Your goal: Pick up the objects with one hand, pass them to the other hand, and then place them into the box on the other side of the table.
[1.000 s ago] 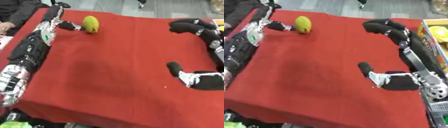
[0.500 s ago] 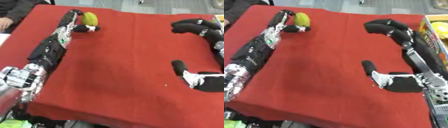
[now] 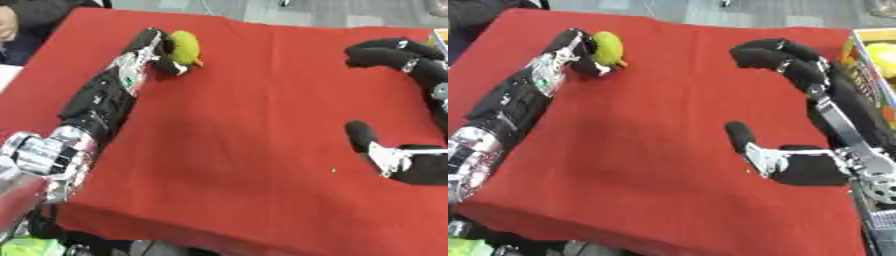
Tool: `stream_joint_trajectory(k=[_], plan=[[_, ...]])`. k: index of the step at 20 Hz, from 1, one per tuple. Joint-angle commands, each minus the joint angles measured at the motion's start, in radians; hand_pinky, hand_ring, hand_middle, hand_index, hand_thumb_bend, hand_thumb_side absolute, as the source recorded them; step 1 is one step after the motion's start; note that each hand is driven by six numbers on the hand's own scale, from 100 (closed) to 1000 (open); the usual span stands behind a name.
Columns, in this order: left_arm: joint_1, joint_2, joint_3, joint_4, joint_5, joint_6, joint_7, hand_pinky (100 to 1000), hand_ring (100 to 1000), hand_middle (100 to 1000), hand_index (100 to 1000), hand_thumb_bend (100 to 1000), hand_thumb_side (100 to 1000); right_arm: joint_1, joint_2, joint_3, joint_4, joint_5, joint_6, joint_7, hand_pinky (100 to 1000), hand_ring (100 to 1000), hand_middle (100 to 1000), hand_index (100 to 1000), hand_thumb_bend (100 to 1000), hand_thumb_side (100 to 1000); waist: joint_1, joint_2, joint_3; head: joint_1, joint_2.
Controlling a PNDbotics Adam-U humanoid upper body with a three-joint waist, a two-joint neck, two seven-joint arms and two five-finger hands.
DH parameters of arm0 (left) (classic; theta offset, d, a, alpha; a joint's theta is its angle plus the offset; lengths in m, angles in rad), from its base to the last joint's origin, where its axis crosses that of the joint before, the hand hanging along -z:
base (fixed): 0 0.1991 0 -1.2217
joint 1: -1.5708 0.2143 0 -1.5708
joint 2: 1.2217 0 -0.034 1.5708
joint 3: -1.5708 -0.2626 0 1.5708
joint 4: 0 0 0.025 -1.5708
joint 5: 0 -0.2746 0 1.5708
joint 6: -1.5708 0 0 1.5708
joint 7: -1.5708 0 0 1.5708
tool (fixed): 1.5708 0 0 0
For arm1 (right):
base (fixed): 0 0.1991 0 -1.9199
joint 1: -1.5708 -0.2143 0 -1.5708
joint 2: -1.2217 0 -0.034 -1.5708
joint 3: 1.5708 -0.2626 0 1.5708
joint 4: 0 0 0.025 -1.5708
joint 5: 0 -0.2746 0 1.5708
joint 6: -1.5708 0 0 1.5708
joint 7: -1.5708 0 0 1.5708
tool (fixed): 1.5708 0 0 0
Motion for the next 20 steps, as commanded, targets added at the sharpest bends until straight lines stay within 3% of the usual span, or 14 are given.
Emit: stream_joint_trajectory(k=[1, 5, 10, 15, 20], plan=[[-0.012, 0.021, 0.005, -0.048, 0.059, -0.015, 0.047, 536, 390, 314, 375, 344, 168, -0.013, -0.001, -0.007, -0.025, -0.003, 0.001, 0.000, 757, 766, 798, 877, 219, 519, -0.003, -0.008, 0.004, 0.002, -0.002], [0.001, 0.040, -0.013, -0.111, 0.177, -0.055, 0.030, 532, 382, 297, 359, 326, 175, -0.009, -0.003, -0.007, -0.022, 0.002, -0.001, 0.001, 758, 765, 797, 876, 217, 519, -0.002, -0.018, 0.010, 0.000, -0.002], [0.039, 0.090, -0.059, -0.241, 0.343, -0.094, -0.070, 535, 379, 291, 352, 323, 185, -0.006, -0.007, -0.004, -0.017, 0.003, -0.003, 0.003, 758, 763, 793, 874, 217, 517, 0.000, -0.032, 0.020, -0.007, -0.002], [0.111, 0.145, -0.161, -0.450, 0.586, -0.108, -0.228, 544, 387, 296, 354, 324, 197, -0.011, -0.012, 0.013, -0.005, 0.002, -0.013, 0.021, 759, 764, 794, 876, 234, 512, 0.005, -0.046, 0.036, -0.018, -0.002], [0.186, 0.173, -0.281, -0.678, 0.819, -0.059, -0.377, 544, 387, 296, 355, 318, 206, -0.014, -0.014, 0.021, 0.000, 0.009, -0.021, 0.039, 760, 768, 798, 881, 257, 509, 0.005, -0.054, 0.041, -0.023, -0.002]])
